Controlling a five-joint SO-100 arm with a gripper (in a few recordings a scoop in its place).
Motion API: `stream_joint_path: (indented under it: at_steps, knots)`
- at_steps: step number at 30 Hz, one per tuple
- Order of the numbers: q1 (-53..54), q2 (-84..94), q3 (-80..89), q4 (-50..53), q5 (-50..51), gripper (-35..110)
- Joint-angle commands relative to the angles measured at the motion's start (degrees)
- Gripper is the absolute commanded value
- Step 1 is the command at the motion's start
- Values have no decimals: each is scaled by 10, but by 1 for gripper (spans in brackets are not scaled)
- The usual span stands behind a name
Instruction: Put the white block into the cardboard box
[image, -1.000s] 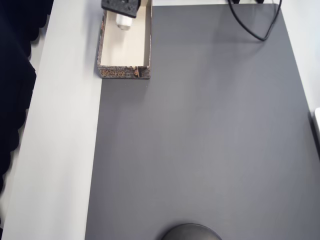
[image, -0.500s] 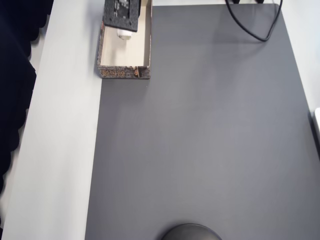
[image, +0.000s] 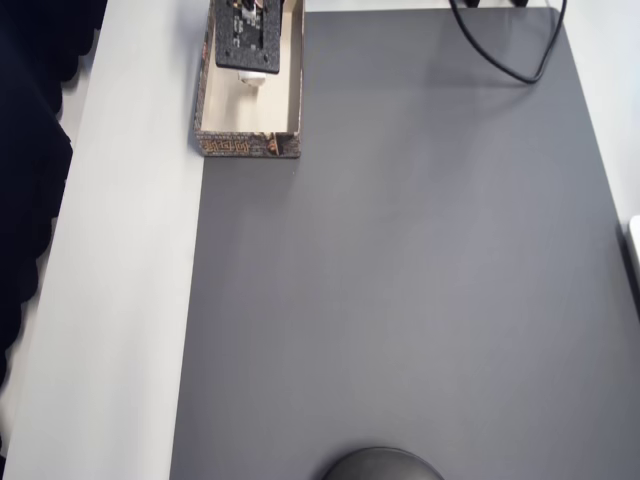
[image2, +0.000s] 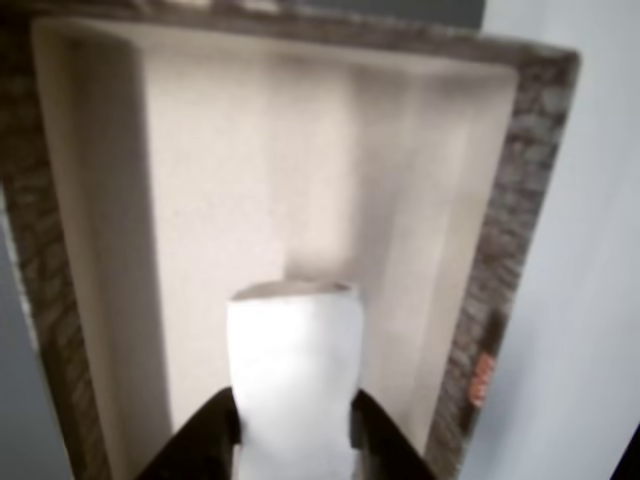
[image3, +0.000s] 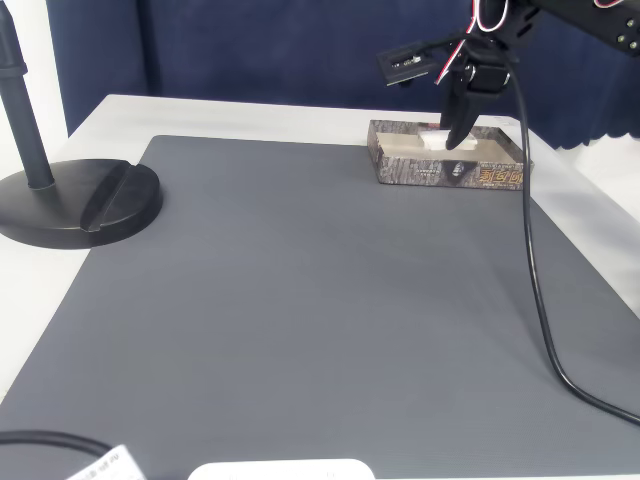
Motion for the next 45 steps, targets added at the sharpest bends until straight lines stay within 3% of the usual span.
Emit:
stream_joint_path:
  at_steps: [1, 33, 45]
  knots:
    - [7, 3, -43, 6, 4, -2]
    - [13, -15, -54, -16, 9, 3]
    - [2, -2, -44, -33, 11, 23]
